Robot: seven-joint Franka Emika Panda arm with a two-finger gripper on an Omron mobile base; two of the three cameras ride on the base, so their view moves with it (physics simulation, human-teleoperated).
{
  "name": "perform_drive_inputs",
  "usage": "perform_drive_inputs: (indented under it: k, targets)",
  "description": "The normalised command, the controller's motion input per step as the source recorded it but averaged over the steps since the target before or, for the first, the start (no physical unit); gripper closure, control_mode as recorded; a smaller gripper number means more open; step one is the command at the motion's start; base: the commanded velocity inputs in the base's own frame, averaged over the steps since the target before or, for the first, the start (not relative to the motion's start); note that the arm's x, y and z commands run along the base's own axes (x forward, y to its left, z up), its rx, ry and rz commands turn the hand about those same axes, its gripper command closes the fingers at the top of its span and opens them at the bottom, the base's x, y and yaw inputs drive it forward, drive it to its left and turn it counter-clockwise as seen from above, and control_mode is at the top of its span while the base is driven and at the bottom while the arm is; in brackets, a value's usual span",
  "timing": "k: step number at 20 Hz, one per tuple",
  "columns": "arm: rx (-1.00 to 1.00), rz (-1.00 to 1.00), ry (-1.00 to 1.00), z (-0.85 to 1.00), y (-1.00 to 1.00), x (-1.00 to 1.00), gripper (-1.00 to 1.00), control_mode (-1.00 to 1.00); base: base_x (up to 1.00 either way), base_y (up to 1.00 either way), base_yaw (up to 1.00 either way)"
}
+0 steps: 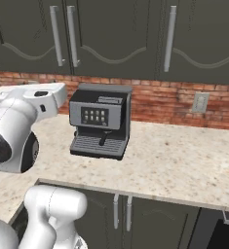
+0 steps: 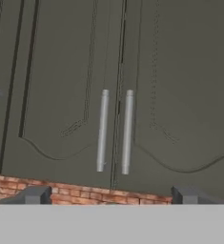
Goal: Open the cabinet directly in front. Then move the liquor and the mug to the dining counter with the jar on it.
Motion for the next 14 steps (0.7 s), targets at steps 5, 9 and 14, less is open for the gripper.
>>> perform_drive_inputs:
  k: [5, 9, 14]
  targets:
    - [0.00, -0.01, 0.00, 0.11, 0.00, 0.47, -1.00, -1.00, 0.00, 0.00, 0.00]
    - [0.00, -0.07, 0.00, 0.06, 0.00, 0.63, -1.00, -1.00, 0.00, 0.00, 0.00]
    - [0.00, -0.03, 0.00, 0.02, 0.00, 0.54, -1.00, -1.00, 0.00, 0.00, 0.00]
